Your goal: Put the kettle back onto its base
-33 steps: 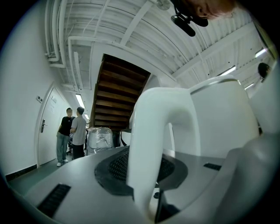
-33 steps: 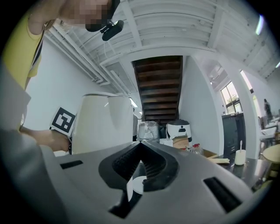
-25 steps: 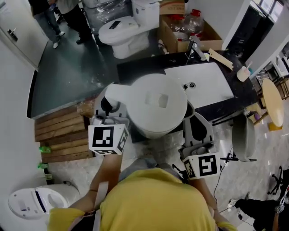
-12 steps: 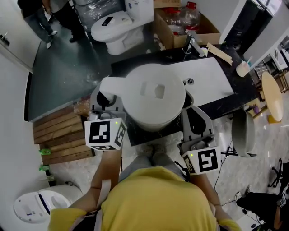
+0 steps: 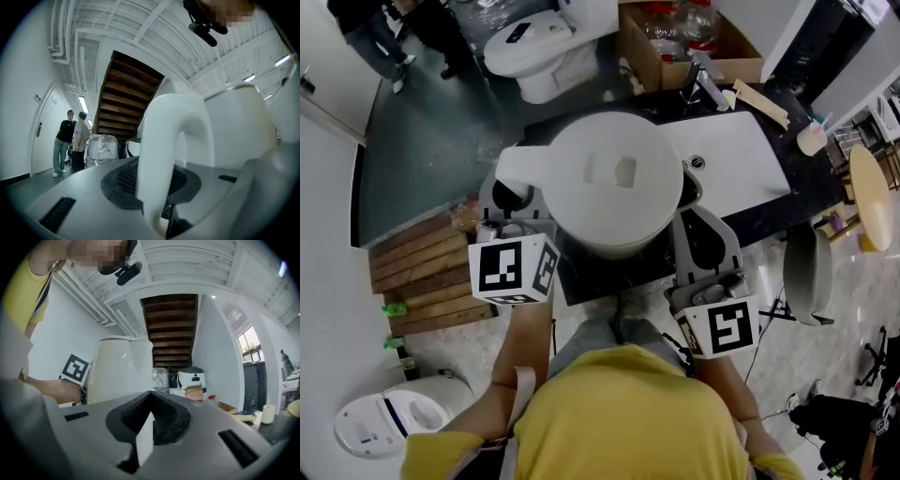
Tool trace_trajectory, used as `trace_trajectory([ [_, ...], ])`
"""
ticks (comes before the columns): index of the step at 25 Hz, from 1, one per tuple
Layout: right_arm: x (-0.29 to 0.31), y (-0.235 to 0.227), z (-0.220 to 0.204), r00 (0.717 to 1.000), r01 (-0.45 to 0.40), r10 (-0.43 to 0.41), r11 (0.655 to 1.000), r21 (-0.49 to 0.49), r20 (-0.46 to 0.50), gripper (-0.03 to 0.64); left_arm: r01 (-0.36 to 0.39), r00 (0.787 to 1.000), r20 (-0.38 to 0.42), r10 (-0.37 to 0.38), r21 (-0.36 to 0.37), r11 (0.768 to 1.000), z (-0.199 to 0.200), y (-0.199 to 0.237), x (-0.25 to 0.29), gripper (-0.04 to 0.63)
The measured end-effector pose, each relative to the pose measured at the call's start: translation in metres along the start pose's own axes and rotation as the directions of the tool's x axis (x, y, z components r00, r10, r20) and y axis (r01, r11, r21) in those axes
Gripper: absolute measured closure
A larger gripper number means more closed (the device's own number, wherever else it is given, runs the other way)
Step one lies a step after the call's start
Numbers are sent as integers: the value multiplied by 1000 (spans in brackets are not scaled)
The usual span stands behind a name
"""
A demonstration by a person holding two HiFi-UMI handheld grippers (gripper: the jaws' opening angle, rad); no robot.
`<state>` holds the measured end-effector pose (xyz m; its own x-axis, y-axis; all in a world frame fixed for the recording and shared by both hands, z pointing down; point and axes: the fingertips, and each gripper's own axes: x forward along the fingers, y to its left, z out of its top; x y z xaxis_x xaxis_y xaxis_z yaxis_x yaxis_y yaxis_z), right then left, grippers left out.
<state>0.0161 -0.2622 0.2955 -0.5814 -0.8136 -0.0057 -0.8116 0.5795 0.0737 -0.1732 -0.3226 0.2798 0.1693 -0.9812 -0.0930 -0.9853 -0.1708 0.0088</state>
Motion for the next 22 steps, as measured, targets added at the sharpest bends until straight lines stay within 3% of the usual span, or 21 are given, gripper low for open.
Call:
trace_trajectory([
  [8, 13, -10, -4, 1000, 4, -4, 1000, 16, 1, 601, -5, 1000, 8, 4, 32, 999, 0, -1, 17, 497],
  [22, 29, -20, -12, 1000, 4, -4, 1000, 22, -5, 601, -25, 1000, 7, 25, 26, 999, -10, 10, 35, 497],
])
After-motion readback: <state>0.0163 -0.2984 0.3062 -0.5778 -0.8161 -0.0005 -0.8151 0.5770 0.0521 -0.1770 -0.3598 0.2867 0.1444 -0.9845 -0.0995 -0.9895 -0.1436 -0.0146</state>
